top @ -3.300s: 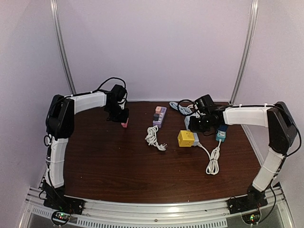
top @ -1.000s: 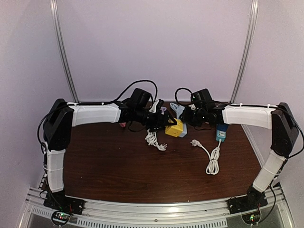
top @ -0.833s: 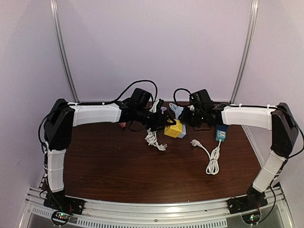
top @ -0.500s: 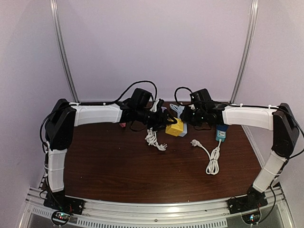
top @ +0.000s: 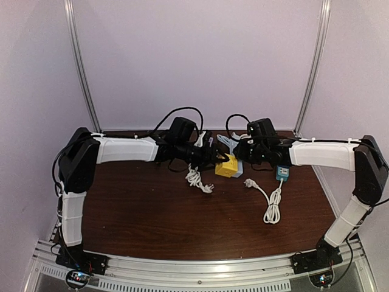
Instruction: Pull the plug off the socket
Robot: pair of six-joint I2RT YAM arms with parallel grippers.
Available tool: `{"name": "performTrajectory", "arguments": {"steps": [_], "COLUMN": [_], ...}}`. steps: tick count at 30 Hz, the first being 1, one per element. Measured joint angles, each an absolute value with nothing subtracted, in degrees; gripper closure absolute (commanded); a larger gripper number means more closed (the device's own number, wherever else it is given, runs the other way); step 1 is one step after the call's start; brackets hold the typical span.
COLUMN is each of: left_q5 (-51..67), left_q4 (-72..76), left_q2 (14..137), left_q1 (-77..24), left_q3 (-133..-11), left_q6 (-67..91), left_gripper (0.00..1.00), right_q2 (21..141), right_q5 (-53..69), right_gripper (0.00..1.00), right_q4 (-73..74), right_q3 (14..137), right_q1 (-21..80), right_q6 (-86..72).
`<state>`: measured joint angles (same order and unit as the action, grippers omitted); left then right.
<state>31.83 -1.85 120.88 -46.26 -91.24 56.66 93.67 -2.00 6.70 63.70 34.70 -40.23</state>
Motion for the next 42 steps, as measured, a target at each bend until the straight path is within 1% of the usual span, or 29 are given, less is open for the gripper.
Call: {"name": "performTrajectory", "arguments": {"steps": [8,18,25,29,33,39,42], "left_q5": [31.88,31.42,31.81,35.22,36.49,36.69,36.23], "left_q4": [-0.91,-3.36,-2.33,-3.77,-3.55,-5.58,-8.03], "left_q2": [119.66,118.45,115.92,111.72,109.27,107.92,106.06], "left_q1": [-45.95,-45.28,-44.29,-41.30,-39.20,-37.93,-34.74], "left_q3": [-89.36,-89.19,-85.43,-82.72,-82.72,-82.26,-80.36], "left_q6": [56.88,54.63,54.57,54.59,54.43,52.05,49.98], "left_gripper": [1.00,1.00,1.00,1.00,1.00,1.00,1.00], "right_q2": [93.43,94.37,95.20,96.16,97.38,97.43,97.71], "right_q5": [-0.40,1.06,2.76,-2.87,-5.43,-3.18,-0.64], "right_gripper": [1.00,1.00,1.00,1.00,1.00,1.00,1.00], "right_q4": [3.60,0.67,-0.93,1.98,3.79,3.60,3.62], "right_q3": [62.24,62.19,62.22,61.08,60.45,60.49,60.82], "right_q1": [34.54,34.48,34.54,31.51,29.43,29.87,29.87], "right_q6": [-38.74,-37.74,-37.52,-35.03,-34.17,-33.95,-34.39]}}
